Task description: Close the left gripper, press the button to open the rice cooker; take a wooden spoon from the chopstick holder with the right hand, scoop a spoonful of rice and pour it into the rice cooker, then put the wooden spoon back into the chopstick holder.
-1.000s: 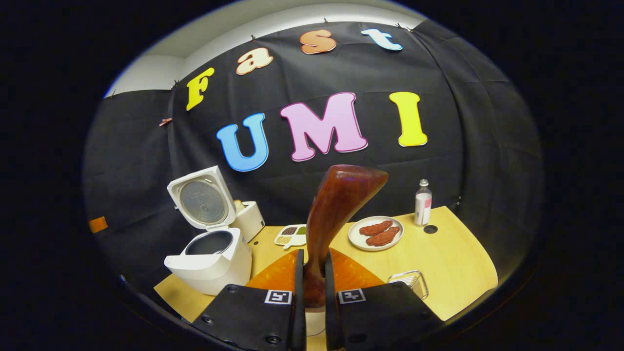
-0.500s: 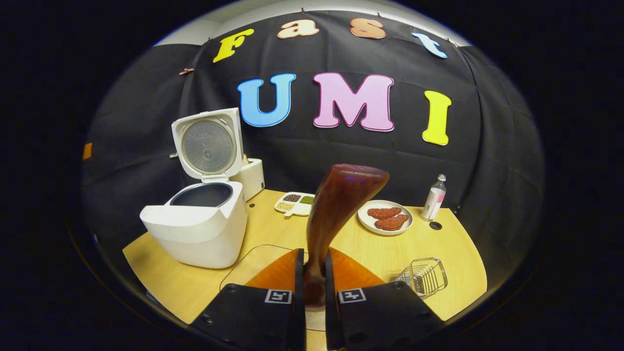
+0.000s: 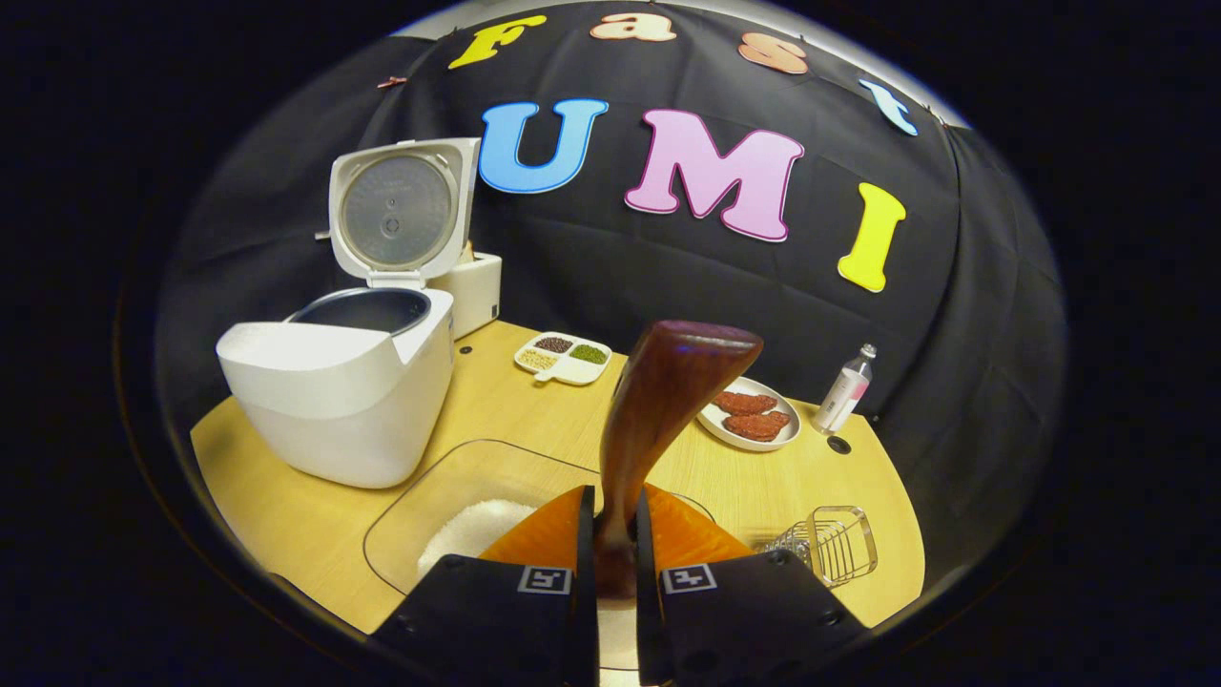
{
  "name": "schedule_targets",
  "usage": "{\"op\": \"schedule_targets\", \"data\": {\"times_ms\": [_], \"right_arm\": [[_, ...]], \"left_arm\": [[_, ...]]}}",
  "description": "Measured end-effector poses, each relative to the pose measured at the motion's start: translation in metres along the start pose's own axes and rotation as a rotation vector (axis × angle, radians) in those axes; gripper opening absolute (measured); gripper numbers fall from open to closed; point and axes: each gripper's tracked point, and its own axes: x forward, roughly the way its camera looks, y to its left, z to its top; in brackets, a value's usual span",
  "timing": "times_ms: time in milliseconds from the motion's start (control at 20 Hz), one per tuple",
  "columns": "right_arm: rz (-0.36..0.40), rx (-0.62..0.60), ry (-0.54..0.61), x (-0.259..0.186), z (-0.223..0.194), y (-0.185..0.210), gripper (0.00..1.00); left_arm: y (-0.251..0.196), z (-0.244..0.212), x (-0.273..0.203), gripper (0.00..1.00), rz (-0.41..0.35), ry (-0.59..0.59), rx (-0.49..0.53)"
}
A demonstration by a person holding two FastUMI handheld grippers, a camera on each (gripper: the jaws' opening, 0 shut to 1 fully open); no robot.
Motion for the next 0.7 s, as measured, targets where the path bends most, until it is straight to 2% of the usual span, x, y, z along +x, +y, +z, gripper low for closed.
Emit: {"op": "schedule_targets", "data": {"times_ms": [100, 200, 550, 700], "right_arm": [[0.004, 0.017, 0.043, 0.006, -0.016, 0.007, 0.20], [0.048, 0.117, 0.093, 0.008, -0.030, 0.028, 0.20], [0.141, 0.427, 0.106, 0.009, -0.015, 0.072, 0.20], [0.145, 0.575, 0.123, 0.012, -0.014, 0.069, 0.20]], "left_arm": [[0.002, -0.001, -0.001, 0.93, 0.008, 0.000, 0.000], [0.005, -0.002, -0.002, 0.93, 0.016, 0.005, -0.002], [0.015, -0.004, -0.007, 0.93, 0.043, 0.008, -0.019], [0.016, -0.003, -0.006, 0.93, 0.047, 0.007, -0.029]]}}
